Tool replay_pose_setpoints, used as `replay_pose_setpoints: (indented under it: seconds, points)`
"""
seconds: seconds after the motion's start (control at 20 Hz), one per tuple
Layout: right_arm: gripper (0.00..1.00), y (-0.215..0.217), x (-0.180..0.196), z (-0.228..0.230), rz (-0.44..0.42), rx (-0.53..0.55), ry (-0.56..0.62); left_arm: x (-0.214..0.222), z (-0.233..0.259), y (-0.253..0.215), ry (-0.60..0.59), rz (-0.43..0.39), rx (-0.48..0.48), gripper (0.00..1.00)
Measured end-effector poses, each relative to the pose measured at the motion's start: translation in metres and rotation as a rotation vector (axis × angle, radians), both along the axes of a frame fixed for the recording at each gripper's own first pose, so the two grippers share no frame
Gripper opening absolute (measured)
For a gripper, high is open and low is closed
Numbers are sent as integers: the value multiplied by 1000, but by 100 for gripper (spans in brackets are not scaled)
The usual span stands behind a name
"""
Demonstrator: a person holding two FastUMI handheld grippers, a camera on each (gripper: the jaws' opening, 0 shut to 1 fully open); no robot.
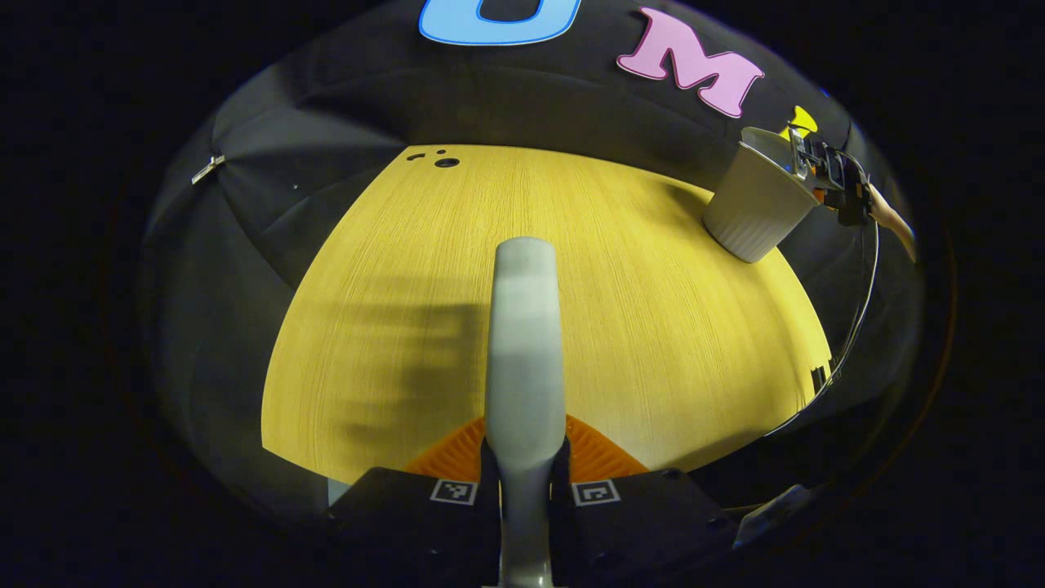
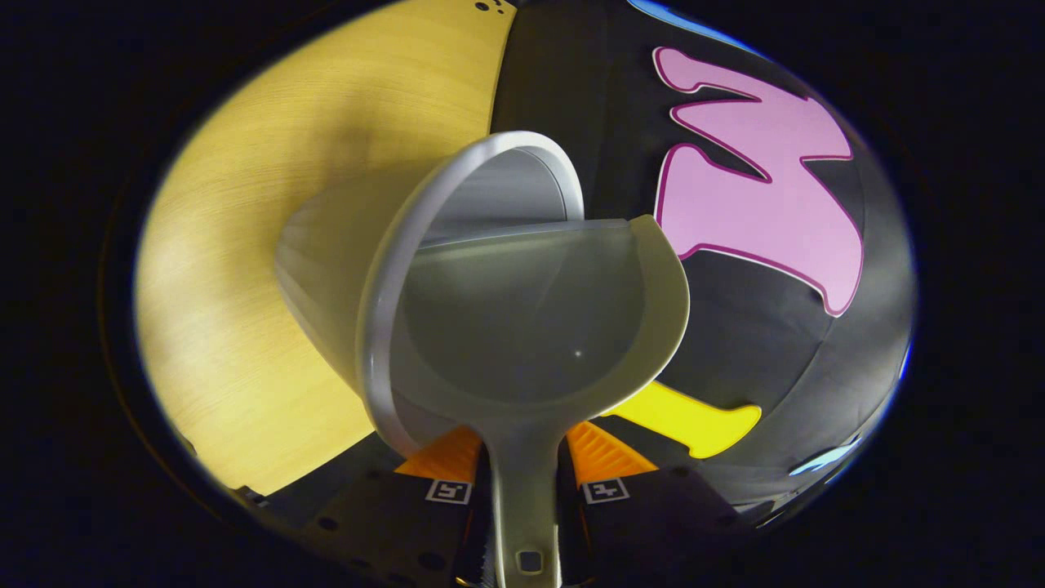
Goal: Pick up the small broom and dustpan from the desktop, sweep the trash into the dustpan with the broom, and then empty the trash into the garbage bin.
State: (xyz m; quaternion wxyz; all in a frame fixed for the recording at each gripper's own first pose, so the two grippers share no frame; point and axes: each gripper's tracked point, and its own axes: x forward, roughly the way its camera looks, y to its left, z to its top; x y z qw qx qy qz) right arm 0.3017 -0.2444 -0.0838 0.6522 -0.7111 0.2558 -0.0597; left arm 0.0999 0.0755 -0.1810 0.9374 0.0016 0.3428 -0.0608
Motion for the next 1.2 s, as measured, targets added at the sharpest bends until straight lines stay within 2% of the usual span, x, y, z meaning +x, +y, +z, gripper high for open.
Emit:
replay_pose_setpoints:
  seconds: [0.25,0.5,0.6,0.7,0.75,0.8,0.85,0.9,1.05,1.1,1.2]
  points:
    - [34,-22,-11,7,-121,239,-42,3,6,2,-23,18,-19,28]
    - [34,-35,-17,19,-231,578,-137,2,6,9,-25,48,-50,28]
    - [34,-36,-15,33,-236,706,-203,2,9,11,-33,52,-72,28]
    - [34,-34,-16,41,-235,787,-257,5,17,13,-50,65,-101,28]
    - [30,-32,-16,44,-237,828,-272,5,20,14,-60,70,-116,28]
    - [38,-31,-17,47,-237,875,-280,4,23,16,-70,75,-126,26]
    - [34,-27,-17,54,-230,929,-299,3,26,18,-82,80,-129,29]
    - [34,-24,-17,64,-216,981,-325,2,29,21,-91,85,-123,28]
    - [34,-14,-17,76,-172,1100,-379,-2,33,35,-130,116,-37,27]
    - [38,-13,-18,76,-159,1141,-384,-2,36,38,-148,119,-1,28]
    - [34,-3,-18,81,-140,1204,-381,-5,40,35,-172,111,27,28]
